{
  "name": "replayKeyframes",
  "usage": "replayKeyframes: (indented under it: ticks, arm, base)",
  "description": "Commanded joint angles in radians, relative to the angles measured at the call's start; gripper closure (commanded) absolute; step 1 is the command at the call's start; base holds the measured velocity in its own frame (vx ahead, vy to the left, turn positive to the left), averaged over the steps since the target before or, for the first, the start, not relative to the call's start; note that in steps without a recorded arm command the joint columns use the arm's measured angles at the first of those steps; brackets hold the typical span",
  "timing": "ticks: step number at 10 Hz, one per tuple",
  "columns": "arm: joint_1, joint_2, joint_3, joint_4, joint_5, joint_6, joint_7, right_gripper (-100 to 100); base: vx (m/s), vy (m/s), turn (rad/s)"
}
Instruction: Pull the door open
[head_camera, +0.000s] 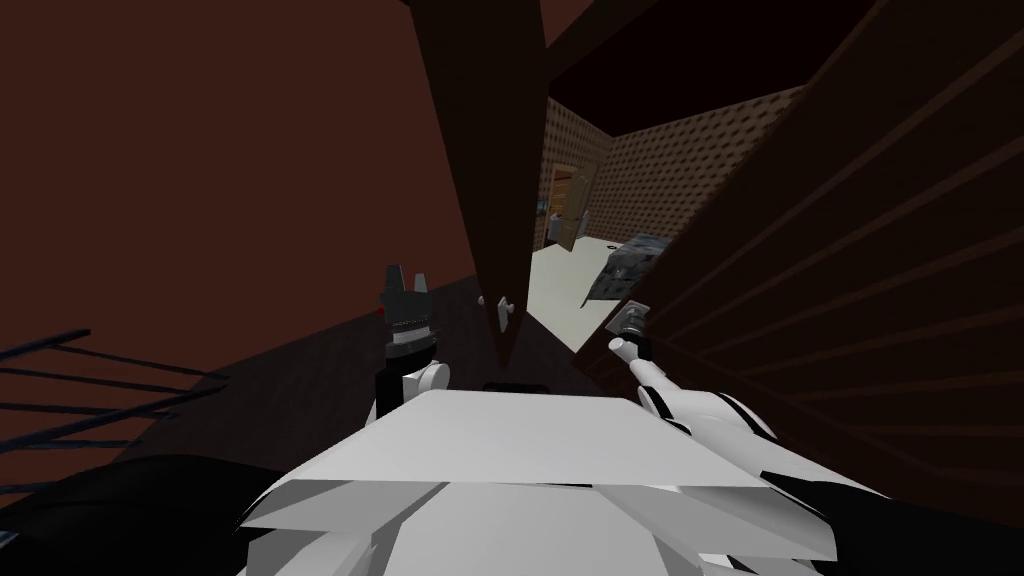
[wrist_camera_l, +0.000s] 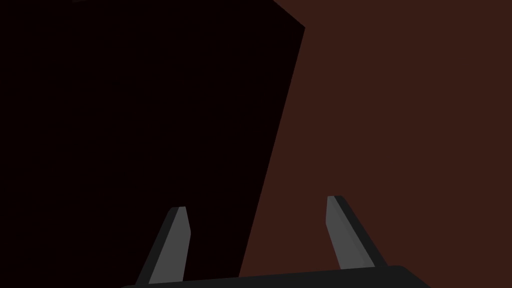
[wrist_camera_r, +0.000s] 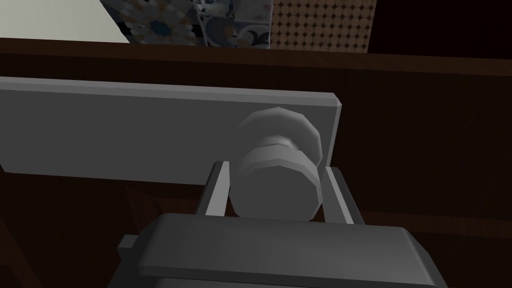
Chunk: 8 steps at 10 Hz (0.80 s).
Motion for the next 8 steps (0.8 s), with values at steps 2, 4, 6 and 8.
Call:
replayKeyframes:
  ticks: [2, 4, 6, 8]
  arm:
    - [-0.029, 0.004, 0.026, 0.045, 0.025, -0.012, -0.033, 100]
    - [-0.017, 0.013, 0.023, 0.016, 0.028, 0.002, -0.022, 100]
    - [-0.019, 0.023, 0.038, 0.002, 0.045, 0.010, -0.031, 100]
    - [-0.023, 0.033, 0.059, -0.013, 0.067, 0.017, -0.045, 100]
  base:
    - [-0.133, 0.019, 0.014]
    - [-0.142, -0.012, 0.025]
    - [-0.173, -0.008, 0.040]
    - [-0.233, 0.001, 0.045]
